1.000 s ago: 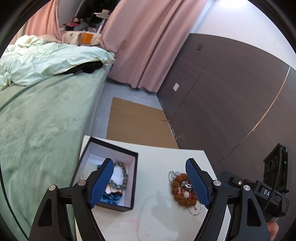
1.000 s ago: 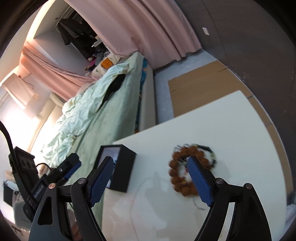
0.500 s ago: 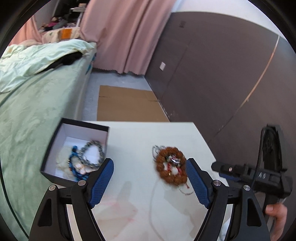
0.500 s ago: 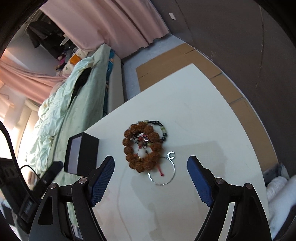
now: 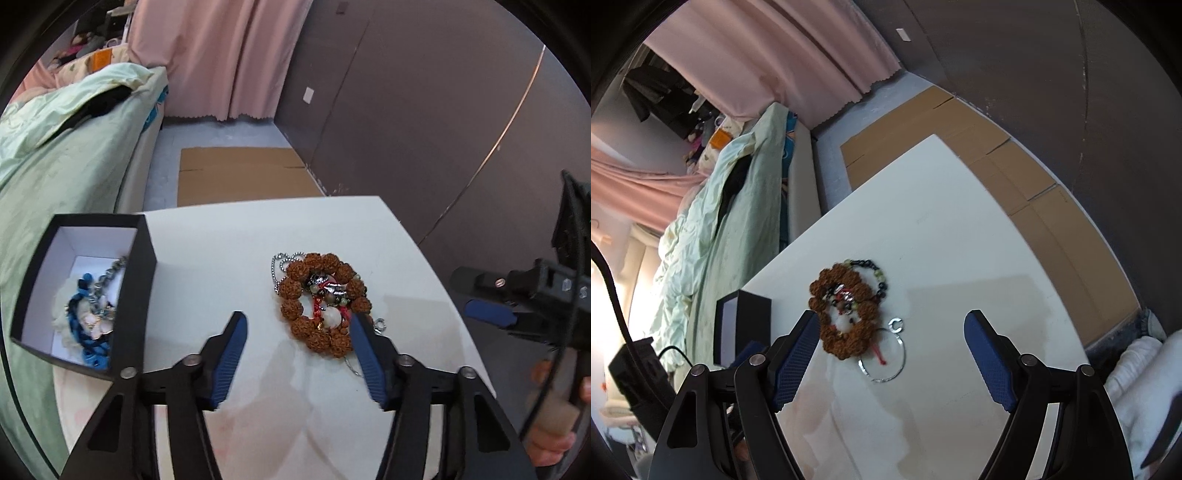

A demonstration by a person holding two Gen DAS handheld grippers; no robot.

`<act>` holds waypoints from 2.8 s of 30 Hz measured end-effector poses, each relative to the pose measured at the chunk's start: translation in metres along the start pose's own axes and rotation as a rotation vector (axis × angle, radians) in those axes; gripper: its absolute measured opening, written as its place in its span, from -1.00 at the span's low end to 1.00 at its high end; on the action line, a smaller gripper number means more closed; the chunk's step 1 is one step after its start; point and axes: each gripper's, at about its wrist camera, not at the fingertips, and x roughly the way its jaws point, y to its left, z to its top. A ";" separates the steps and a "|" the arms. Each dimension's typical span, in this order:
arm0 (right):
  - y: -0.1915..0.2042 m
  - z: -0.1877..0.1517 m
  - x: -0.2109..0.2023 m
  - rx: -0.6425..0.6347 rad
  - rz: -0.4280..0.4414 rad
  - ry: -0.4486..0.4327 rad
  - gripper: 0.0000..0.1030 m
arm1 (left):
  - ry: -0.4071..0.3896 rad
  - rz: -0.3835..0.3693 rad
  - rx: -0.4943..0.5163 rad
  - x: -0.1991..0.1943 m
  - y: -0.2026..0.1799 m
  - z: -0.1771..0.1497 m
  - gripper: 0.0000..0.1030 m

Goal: Organize jewelry
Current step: 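Lower the left tool onto the brown rudraksha bracelet and close on it, then carry rudraksha bracelet toward box with left tool while right tool grasps silver ring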

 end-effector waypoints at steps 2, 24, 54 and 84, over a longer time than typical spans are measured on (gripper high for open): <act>-0.003 0.003 0.000 0.011 -0.007 -0.006 0.58 | 0.010 0.003 -0.004 0.008 0.001 0.001 -0.04; 0.004 0.007 0.052 -0.112 -0.060 0.169 -0.30 | 0.038 0.035 -0.026 0.059 0.005 0.011 -0.61; 0.059 -0.024 0.074 -0.376 -0.320 0.136 -0.48 | -0.144 -0.076 -0.157 -0.045 0.044 0.025 -0.62; 0.105 -0.027 0.044 -0.267 0.114 0.069 -0.76 | -0.280 -0.031 -0.263 -0.120 0.106 0.024 -0.62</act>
